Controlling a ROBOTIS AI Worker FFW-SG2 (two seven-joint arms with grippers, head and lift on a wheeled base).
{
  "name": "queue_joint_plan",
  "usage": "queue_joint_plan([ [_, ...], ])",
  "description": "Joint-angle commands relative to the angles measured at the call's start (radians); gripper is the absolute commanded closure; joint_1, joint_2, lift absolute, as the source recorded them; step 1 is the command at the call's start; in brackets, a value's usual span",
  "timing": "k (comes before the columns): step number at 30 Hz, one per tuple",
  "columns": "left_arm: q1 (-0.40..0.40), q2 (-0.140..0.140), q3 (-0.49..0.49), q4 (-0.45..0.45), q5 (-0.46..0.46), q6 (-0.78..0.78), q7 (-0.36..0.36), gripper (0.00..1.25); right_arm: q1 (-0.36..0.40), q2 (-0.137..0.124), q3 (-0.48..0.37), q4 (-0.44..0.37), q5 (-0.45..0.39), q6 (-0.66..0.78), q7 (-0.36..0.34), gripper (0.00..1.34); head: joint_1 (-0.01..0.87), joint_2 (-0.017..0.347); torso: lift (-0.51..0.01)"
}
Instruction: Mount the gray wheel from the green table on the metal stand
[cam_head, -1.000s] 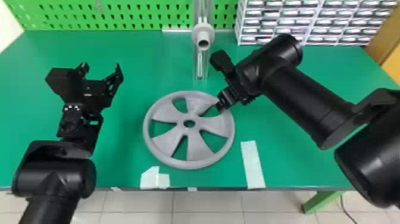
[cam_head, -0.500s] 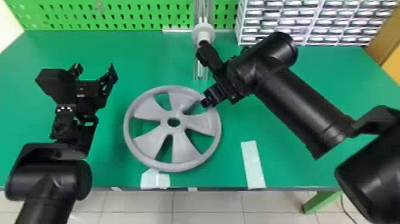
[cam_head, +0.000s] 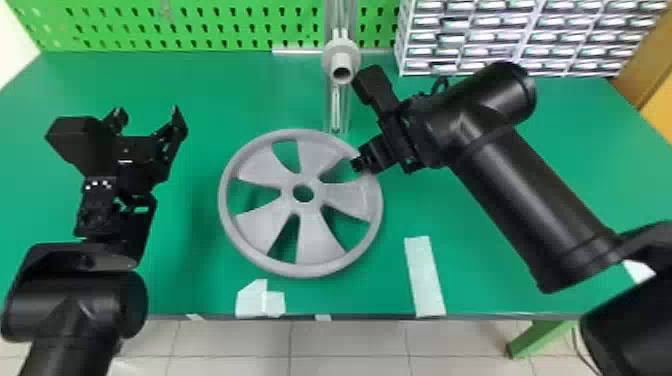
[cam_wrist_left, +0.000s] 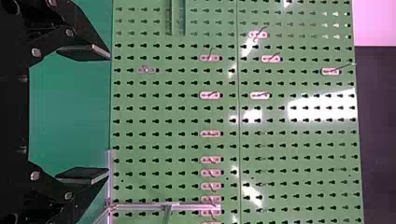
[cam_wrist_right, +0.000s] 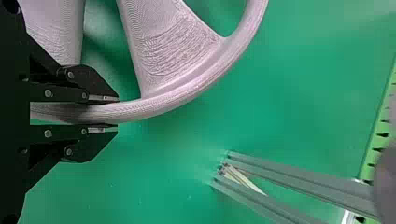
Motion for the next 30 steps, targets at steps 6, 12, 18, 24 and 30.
queue_joint_plan([
  [6,0.042,0.000,0.007,-0.047,0.005,0.000,0.020,0.38,0.109,-0.026,-0.091,-0.176,0.025,0.001,-0.041,1.09,0.867,0.052,-0.100],
  [12,0.093,0.000,-0.008,-0.119,0.009,0.005,0.066,0.38,0.175,-0.037,-0.140,-0.257,0.027,-0.010,-0.056,1.09,0.867,0.052,-0.100],
  [18,0.159,0.000,-0.024,-0.208,0.016,0.005,0.116,0.38,0.233,-0.037,-0.174,-0.314,0.033,-0.038,-0.072,1.09,0.867,0.052,-0.100],
  [24,0.200,0.000,-0.050,-0.265,0.016,0.003,0.154,0.38,0.304,-0.031,-0.210,-0.359,0.030,-0.122,-0.073,1.09,0.867,0.052,-0.100],
  [30,0.222,0.000,-0.065,-0.299,0.020,0.005,0.186,0.38,0.385,-0.029,-0.241,-0.405,0.025,-0.208,-0.079,1.09,0.867,0.052,-0.100],
])
